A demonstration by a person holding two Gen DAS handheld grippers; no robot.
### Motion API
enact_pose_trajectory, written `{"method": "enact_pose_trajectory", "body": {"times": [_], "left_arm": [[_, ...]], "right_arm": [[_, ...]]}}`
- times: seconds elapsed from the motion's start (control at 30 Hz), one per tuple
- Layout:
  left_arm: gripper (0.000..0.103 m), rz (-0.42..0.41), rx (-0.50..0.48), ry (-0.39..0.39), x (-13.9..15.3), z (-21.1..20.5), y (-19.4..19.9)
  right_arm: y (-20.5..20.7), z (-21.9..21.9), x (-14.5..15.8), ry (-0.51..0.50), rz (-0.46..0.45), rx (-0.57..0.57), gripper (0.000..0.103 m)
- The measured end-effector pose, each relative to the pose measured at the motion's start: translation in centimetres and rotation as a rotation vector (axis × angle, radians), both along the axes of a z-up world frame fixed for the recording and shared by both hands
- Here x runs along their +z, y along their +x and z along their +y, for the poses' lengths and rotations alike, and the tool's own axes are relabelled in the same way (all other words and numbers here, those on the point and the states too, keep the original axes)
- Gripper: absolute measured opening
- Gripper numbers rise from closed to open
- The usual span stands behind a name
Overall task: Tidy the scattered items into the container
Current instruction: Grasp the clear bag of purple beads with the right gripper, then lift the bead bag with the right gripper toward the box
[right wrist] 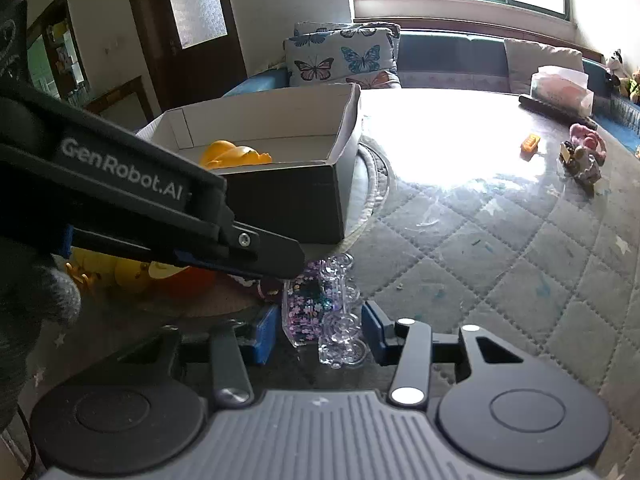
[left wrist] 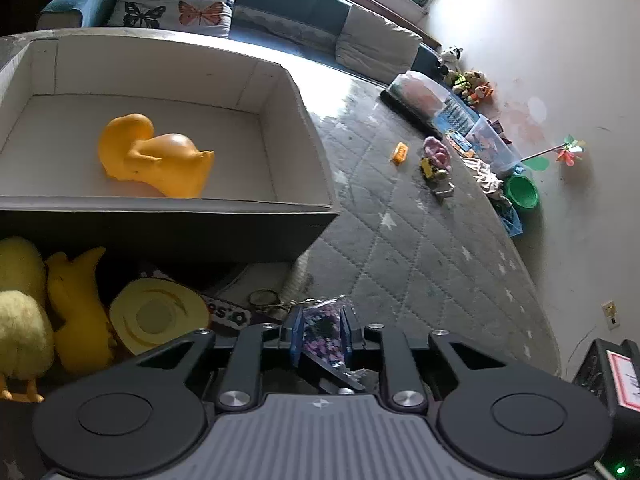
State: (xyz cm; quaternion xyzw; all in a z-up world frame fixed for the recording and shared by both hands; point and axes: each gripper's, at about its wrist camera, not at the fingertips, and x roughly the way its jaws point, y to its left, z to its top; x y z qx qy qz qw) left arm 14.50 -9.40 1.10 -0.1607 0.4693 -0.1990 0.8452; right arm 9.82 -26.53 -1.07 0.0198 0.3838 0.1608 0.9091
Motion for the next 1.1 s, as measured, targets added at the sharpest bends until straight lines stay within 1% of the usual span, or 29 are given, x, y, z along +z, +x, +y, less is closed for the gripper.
{"method": "enact_pose_trajectory", "body": {"times": [0.1,0.17,0.6,0.63,0.77,0.97,1.1], "left_arm": [[0.02,0.002,0.006,0.005,-0.1,0.3,0.0],[0.022,0.003,0.011,0.008,-0.1,0.4,0.1],[0.024,0.003,0.018,0.014,-0.7,0.8,0.4],[0.022,0.002,0.017,0.013,-0.8,0.8,0.5],[0.021,-0.001,0.013,0.011,-1.1,0.7,0.6],[0.008,-0.014,0.0,0.006,-1.4,0.5,0.8],[0.004,-0.019,-0.004,-0.003,-1.4,0.7,0.8]], "right_arm": [[0.0,0.0,0.0,0.008,0.0,0.001,0.046],[0.1,0.0,0.1,0.012,-0.001,0.001,0.046],[0.3,0.0,-0.1,0.008,-0.003,0.006,0.046],[0.3,0.0,-0.1,0.008,-0.003,0.006,0.046],[0.3,0.0,-0.1,0.006,-0.006,0.007,0.045],[0.2,0.1,-0.1,0.0,-0.009,0.009,0.044],[0.2,0.2,-0.1,-0.005,-0.012,0.01,0.039]]}}
